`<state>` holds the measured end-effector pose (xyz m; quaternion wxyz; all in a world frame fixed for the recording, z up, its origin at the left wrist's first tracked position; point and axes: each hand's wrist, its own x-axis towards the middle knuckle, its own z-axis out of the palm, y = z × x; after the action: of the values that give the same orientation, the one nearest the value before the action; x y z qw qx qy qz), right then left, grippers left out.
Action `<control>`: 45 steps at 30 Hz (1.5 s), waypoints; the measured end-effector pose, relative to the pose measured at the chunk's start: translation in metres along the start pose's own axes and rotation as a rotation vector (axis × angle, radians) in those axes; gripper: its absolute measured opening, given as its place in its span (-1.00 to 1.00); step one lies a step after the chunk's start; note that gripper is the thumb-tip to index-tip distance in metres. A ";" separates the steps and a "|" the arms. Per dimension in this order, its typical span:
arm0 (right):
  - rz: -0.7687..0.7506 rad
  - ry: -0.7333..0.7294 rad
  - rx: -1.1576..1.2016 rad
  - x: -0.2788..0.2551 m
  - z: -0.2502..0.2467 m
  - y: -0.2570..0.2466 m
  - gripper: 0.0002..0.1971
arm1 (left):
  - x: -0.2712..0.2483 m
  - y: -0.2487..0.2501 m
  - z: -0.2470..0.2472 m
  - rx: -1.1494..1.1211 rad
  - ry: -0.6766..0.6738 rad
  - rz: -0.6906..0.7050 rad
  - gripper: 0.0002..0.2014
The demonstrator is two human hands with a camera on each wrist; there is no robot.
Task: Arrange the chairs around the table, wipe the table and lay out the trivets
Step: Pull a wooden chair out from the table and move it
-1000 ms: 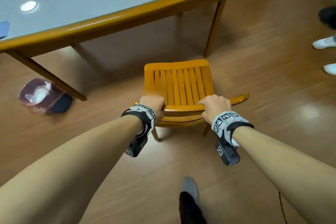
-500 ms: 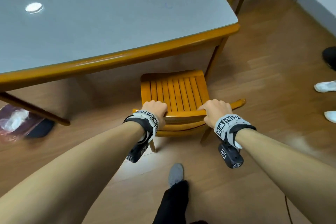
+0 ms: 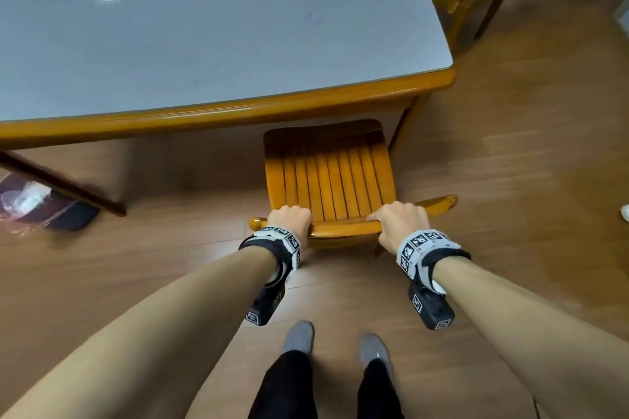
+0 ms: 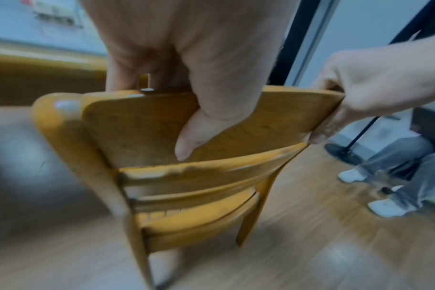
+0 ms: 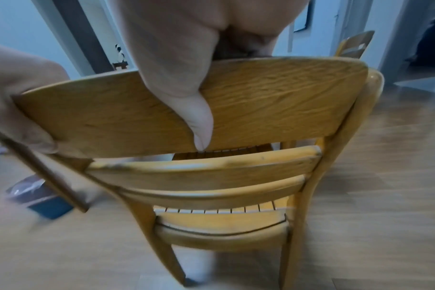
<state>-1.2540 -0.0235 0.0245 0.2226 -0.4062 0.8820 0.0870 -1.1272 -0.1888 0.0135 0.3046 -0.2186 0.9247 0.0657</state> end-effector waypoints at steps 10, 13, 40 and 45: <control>-0.142 -0.030 0.151 0.002 0.056 0.028 -0.57 | -0.006 0.023 0.047 -0.113 0.011 -0.120 -0.83; -0.212 -0.164 0.185 0.005 0.045 0.032 -0.48 | -0.016 0.025 0.050 -0.196 0.035 -0.124 -0.76; -0.651 -0.251 0.779 -0.038 -0.017 -0.533 -0.09 | -0.413 -0.377 0.194 -1.503 0.935 -0.973 -0.69; -0.713 -0.366 0.997 -0.090 -0.027 -0.671 -0.23 | -0.497 -0.451 0.223 -1.672 1.146 -1.190 -0.67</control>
<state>-0.7046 -0.4114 0.1086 0.5471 -0.5011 0.5748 -0.3453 -0.4504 -0.3553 0.1329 -0.4116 -0.7458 0.3478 0.3917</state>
